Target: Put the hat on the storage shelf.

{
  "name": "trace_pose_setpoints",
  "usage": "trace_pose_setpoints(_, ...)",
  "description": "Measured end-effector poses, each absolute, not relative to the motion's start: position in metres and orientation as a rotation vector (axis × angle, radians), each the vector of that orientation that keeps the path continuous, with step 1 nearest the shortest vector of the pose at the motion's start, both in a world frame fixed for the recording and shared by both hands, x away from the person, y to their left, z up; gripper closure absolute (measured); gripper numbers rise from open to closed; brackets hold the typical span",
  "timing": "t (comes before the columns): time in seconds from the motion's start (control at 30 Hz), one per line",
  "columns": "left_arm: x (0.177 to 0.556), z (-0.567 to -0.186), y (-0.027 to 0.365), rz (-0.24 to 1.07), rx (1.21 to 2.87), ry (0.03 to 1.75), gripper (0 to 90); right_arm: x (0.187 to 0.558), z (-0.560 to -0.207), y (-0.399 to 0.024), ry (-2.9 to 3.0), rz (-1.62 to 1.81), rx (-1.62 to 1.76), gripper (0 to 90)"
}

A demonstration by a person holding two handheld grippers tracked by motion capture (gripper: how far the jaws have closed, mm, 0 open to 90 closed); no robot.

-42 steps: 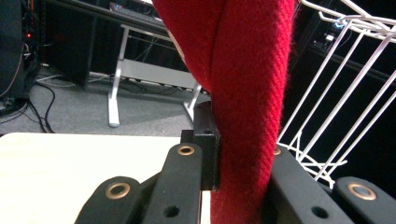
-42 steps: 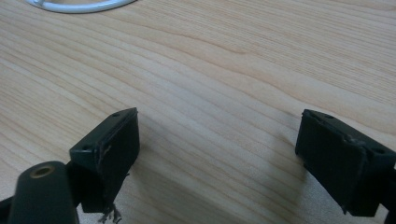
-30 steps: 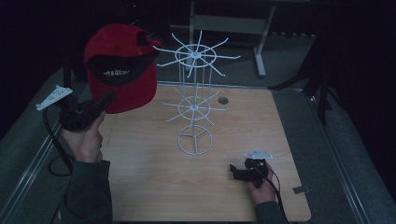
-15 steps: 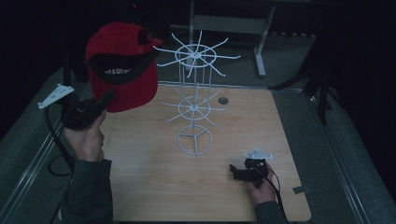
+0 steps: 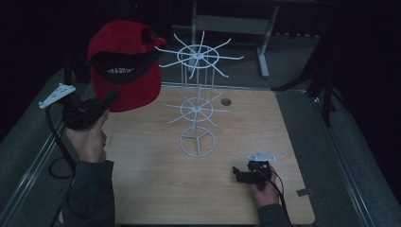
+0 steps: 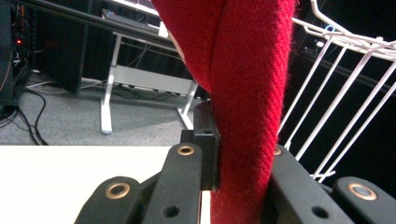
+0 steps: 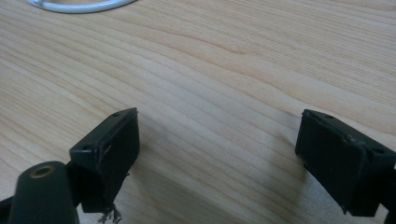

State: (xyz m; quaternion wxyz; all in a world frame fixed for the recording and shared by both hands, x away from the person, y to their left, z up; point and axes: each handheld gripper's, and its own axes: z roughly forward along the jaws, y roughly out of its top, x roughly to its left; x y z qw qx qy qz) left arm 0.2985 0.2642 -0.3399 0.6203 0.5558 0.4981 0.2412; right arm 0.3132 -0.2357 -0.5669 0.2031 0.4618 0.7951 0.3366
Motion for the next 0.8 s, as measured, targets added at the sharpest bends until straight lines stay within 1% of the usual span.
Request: trace_pose_setpoints(0.8, 0.2979, -0.3362, 0.2587, 0.549, 1.262, 1.104, 85.6, 0.3129, -0.5668, -0.2356, 2.22, 0.938, 1.292, 13.5)
